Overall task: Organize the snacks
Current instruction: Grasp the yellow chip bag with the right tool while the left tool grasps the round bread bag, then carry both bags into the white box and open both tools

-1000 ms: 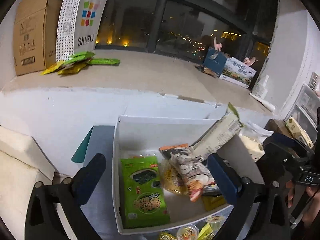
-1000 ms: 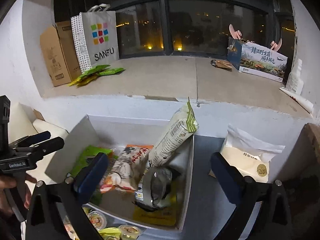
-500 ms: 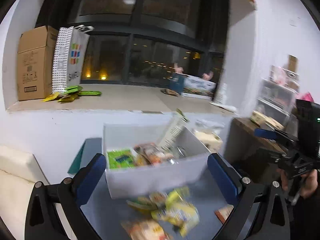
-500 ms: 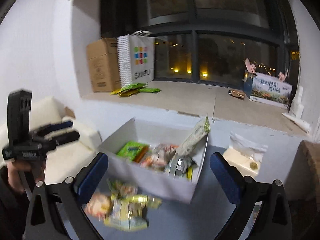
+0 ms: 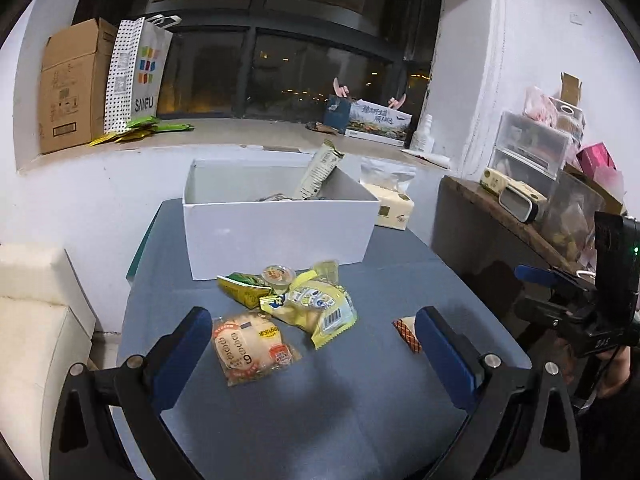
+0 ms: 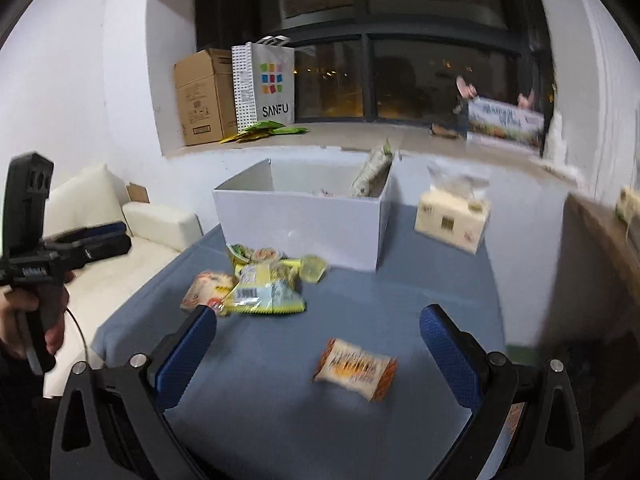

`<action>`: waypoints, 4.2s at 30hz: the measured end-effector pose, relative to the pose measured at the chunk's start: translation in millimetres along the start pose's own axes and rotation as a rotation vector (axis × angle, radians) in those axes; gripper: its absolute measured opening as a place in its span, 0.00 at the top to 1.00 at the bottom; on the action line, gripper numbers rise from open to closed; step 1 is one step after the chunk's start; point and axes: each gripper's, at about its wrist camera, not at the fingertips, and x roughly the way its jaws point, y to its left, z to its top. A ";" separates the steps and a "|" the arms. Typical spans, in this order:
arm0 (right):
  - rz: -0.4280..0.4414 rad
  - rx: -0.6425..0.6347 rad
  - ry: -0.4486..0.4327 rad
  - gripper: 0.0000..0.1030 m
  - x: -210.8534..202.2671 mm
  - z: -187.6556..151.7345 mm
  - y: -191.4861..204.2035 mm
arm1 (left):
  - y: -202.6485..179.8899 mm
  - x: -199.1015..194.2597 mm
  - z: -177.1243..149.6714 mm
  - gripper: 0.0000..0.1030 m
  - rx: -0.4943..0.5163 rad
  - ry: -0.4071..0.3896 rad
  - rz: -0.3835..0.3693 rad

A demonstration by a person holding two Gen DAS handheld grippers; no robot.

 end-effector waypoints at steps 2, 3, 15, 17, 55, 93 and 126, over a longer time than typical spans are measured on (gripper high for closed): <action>0.033 0.026 -0.003 0.00 -2.2 -3.1 -2.6 | -1.5 -0.2 1.9 0.00 -0.002 -0.002 -0.006; 0.034 0.024 -0.007 0.00 -3.9 -3.9 -1.7 | -2.8 -0.4 3.2 0.00 -0.002 -0.007 -0.005; 0.167 -0.020 0.090 0.00 56.8 16.1 22.3 | 1.6 -11.9 0.0 0.00 0.001 -0.032 0.020; 0.195 -0.021 0.130 0.00 78.9 21.7 26.2 | 4.6 -13.7 -1.1 0.00 -0.002 -0.034 0.026; 0.116 0.005 0.110 0.48 60.2 18.5 7.2 | 54.5 134.4 -32.5 0.00 -0.147 0.285 0.213; 0.097 0.141 -0.057 0.48 130.1 162.2 -20.7 | 81.6 124.6 173.2 0.24 -0.048 -0.059 0.015; 0.005 -0.011 -0.040 0.00 141.6 184.1 -23.8 | 62.4 110.0 137.3 0.00 0.049 -0.023 0.051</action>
